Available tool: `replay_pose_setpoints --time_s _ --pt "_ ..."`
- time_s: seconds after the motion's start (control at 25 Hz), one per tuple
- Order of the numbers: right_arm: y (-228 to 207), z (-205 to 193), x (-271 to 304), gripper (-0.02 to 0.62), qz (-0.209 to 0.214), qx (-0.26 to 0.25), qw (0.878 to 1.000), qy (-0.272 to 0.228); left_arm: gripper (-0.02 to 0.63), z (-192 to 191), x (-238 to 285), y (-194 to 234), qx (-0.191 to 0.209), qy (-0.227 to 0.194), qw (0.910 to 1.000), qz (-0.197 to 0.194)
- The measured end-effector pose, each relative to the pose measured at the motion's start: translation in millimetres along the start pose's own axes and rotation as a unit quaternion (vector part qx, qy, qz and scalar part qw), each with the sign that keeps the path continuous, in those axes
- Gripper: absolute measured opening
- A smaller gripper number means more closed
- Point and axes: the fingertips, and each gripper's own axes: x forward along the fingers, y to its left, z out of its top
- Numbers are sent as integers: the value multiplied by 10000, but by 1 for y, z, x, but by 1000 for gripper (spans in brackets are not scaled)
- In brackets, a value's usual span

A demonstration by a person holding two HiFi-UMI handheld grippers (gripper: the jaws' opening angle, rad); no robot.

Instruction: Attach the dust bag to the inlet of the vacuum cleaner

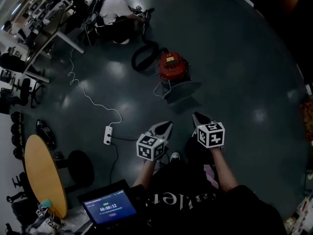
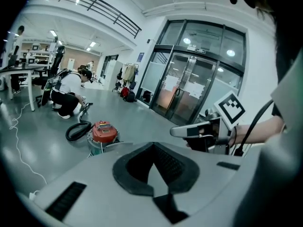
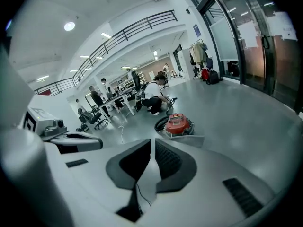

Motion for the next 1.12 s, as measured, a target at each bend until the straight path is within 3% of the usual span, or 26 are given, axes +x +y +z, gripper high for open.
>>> replay_pose_setpoints --time_s 0.2,0.44,0.76,0.96,1.12 --pt "53 -44 -18 43 -171 160 9997 -108 5 -42 -58 -1 -10 -66 9999 -132" --pt "98 -72 -55 43 -411 -45 9984 -382 5 -81 -109 -13 37 -97 9994 -335" --pt "107 -79 -118 43 -899 -391 9925 -735 5 -99 -144 -44 20 -249 9984 -515" --pt "110 -100 -138 43 -813 -309 9940 -669 5 -103 -155 -62 78 -363 9981 -496" --pt "114 -116 -165 43 -509 -170 9965 -647 5 -109 -162 -97 143 -428 9979 -456"
